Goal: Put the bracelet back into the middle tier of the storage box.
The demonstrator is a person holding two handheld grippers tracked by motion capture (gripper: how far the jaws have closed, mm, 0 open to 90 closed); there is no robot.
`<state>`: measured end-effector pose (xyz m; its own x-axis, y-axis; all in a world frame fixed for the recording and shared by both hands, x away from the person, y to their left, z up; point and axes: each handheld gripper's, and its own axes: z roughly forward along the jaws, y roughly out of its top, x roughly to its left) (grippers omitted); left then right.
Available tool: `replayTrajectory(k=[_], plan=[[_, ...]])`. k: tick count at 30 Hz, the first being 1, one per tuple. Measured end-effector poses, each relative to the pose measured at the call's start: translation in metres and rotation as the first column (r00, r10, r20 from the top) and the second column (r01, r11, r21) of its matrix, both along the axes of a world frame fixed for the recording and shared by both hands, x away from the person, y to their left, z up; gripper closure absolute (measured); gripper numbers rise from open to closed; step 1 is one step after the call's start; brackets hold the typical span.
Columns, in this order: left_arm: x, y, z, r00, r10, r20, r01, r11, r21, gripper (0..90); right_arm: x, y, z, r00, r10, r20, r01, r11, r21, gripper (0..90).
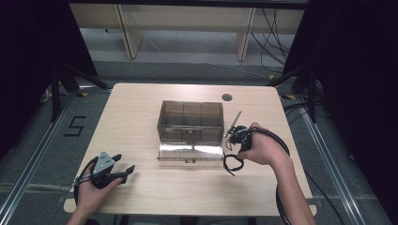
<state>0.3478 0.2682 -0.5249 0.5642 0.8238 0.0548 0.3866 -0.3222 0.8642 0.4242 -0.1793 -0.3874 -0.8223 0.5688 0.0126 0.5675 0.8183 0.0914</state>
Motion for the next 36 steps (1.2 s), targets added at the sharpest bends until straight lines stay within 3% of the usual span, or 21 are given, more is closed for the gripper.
replayTrajectory(k=[6,7,11,12,15,17,27,30,31,33,35,36], plan=[[0.000,0.000,0.000,1.0000,0.001,0.000,-0.001,1.0000,-0.001,29.2,0.003,0.001,0.001,1.0000,-0.001,0.006,0.001,1.0000,0.004,84.8],[0.000,0.000,0.000,1.0000,0.001,0.000,-0.001,1.0000,-0.001,29.2,0.005,0.001,0.001,0.9996,0.026,0.011,-0.026,0.9997,0.003,84.8],[0.000,0.000,0.000,1.0000,0.000,0.002,0.000,1.0000,0.002,29.3,0.006,0.003,0.002,0.9999,-0.002,0.011,0.002,1.0000,-0.003,84.8],[0.000,0.000,0.000,1.0000,0.000,0.002,0.000,1.0000,0.001,29.3,0.007,0.004,0.003,0.9999,0.016,0.006,-0.016,0.9999,0.005,84.8],[0.000,0.000,0.000,1.0000,0.000,0.003,0.000,1.0000,0.002,29.3,0.009,0.005,0.004,0.9996,0.011,0.025,-0.011,0.9999,-0.009,84.7],[0.000,0.000,0.000,1.0000,0.000,0.003,0.000,1.0000,0.002,29.3,0.008,0.006,0.004,0.9999,-0.001,0.013,0.001,1.0000,0.002,84.7],[0.000,0.000,0.000,1.0000,0.001,0.004,-0.001,1.0000,0.001,29.4,0.015,0.008,0.006,0.9992,0.032,0.023,-0.032,0.9994,0.009,84.7],[0.000,-0.001,0.000,1.0000,0.001,0.003,-0.001,1.0000,0.002,29.4,0.016,0.009,0.007,0.9995,0.027,0.018,-0.028,0.9996,0.006,84.7],[0.000,-0.001,0.000,1.0000,0.001,0.004,-0.001,1.0000,0.002,29.4,0.014,0.011,0.008,1.0000,0.002,0.009,-0.002,1.0000,0.004,84.7],[0.000,-0.001,0.000,1.0000,0.001,0.004,-0.001,1.0000,0.003,29.4,0.018,0.010,0.007,0.9995,0.027,0.016,-0.027,0.9996,0.003,84.7],[0.000,-0.001,0.000,1.0000,0.000,0.004,-0.001,1.0000,0.002,29.4,0.017,0.011,0.008,0.9998,0.003,0.019,-0.003,1.0000,-0.001,84.7],[0.000,0.000,0.000,1.0000,0.000,0.004,0.000,1.0000,0.003,29.4,0.019,0.010,0.007,0.9994,0.029,0.019,-0.029,0.9996,0.007,84.7]])
